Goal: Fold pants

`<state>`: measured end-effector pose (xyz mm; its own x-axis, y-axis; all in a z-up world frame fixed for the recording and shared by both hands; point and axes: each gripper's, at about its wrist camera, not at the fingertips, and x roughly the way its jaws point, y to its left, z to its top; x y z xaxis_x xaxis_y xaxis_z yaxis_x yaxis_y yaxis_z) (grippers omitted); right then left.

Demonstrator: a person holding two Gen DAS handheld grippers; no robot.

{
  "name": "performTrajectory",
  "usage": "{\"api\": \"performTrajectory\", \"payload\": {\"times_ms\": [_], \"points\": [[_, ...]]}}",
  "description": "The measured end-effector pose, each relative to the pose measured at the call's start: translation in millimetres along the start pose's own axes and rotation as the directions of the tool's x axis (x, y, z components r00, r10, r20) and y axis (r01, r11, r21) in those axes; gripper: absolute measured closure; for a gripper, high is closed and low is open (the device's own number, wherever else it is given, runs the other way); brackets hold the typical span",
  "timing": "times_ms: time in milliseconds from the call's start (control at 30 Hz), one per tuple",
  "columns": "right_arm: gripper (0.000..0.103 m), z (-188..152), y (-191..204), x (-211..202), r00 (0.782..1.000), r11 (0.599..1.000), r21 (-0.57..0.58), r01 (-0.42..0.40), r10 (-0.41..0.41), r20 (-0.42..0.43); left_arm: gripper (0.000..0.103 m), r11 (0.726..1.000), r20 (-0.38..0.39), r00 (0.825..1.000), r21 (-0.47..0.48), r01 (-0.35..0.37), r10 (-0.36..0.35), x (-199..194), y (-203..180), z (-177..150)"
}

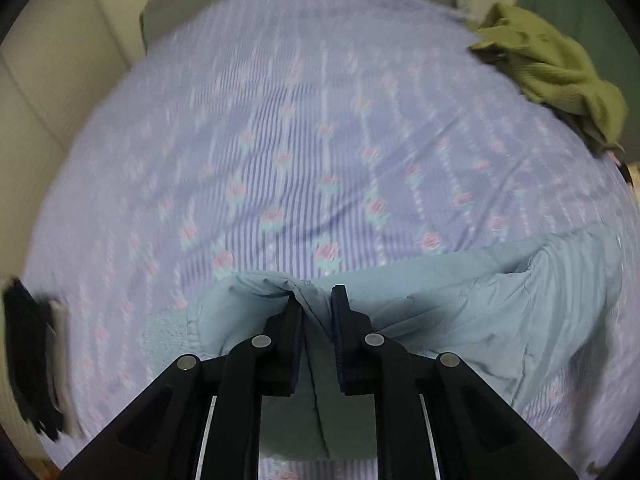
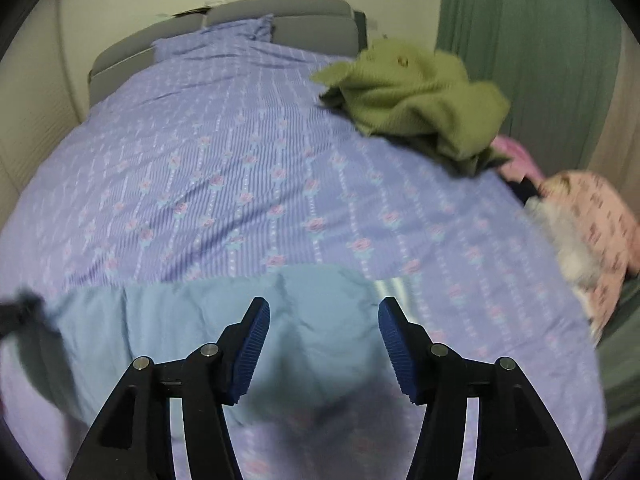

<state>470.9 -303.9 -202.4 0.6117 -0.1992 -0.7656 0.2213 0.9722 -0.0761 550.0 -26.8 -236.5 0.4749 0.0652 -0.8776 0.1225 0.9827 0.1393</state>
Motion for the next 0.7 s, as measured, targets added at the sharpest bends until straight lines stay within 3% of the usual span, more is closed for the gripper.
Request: {"api": "performTrajectory", "payload": {"times_ms": [133, 267, 333, 367, 433, 500, 533, 567, 600, 633, 667, 700], "points": [[0.04, -10.2, -21.2, 0.6, 1.0, 0.999, -0.041, 0.005, -0.005, -0.012, 0.087, 0.994, 0.042, 0.995, 0.062, -0.095, 0.092, -9.7, -15.7, -8.7], [0.04, -17.4, -31.0, 18.1, 0.998, 0.999, -0.037, 0.039, -0.041, -0.053, 0.086, 0.981, -0.076, 0.979, 0.058, -0.185, 0.189, 14.1, -24.6, -2.9], [0.04, -18.5, -32.7, 24.9, 0.996, 0.999, -0.005, 0.041, -0.042, -0.08, 0.086, 0.987, -0.107, 0.982, 0.03, -0.155, 0.158, 14.1, -21.1, 1.0], [0.04, -18.2, -32.2, 24.7, 0.996, 1.0, 0.022, 0.021, -0.019, -0.09, 0.084, 0.995, -0.099, 0.99, -0.004, -0.099, 0.098, 9.0, -15.4, 5.5], [0.04, -17.0, -27.2, 18.0, 0.997, 0.999, 0.036, -0.021, 0.024, -0.072, 0.08, 0.998, -0.085, 0.996, -0.062, 0.002, -0.008, 2.3, -4.9, 11.1], [0.039, -13.4, -16.3, 6.4, 0.999, 1.0, 0.015, -0.02, 0.021, -0.034, 0.076, 0.995, -0.095, 0.994, -0.092, 0.04, -0.049, -0.3, 3.2, 16.6], [0.031, -11.2, -11.5, 2.2, 0.999, 1.0, 0.007, -0.025, 0.025, -0.022, 0.069, 0.996, -0.089, 0.995, -0.089, 0.033, -0.041, -3.5, 5.4, 18.3], [0.028, -7.2, -6.2, -4.9, 0.999, 0.999, -0.002, -0.039, 0.039, -0.004, 0.052, 0.997, -0.042, 0.999, -0.07, -0.01, 0.007, -14.5, 6.8, 19.4], [0.026, -4.1, -2.7, -11.4, 0.998, 0.998, -0.006, -0.055, 0.055, 0.014, 0.041, 0.996, 0.037, 0.997, -0.052, -0.072, 0.074, -30.6, 6.5, 19.3], [0.026, -1.4, 0.2, -16.8, 0.997, 0.998, -0.012, -0.068, 0.068, 0.032, 0.019, 0.991, 0.098, 0.987, -0.047, -0.125, 0.129, -43.6, 5.1, 19.4], [0.026, 2.3, 3.5, -23.6, 0.996, 0.997, -0.023, -0.076, 0.077, 0.053, 0.002, 0.974, 0.199, 0.954, -0.053, -0.22, 0.227, -63.1, 4.4, 18.2], [0.025, 4.9, 4.7, -28.0, 0.995, 0.997, -0.029, -0.076, 0.077, 0.067, 0.0, 0.963, 0.26, 0.928, -0.059, -0.262, 0.268, -74.9, 4.0, 18.2]]}}
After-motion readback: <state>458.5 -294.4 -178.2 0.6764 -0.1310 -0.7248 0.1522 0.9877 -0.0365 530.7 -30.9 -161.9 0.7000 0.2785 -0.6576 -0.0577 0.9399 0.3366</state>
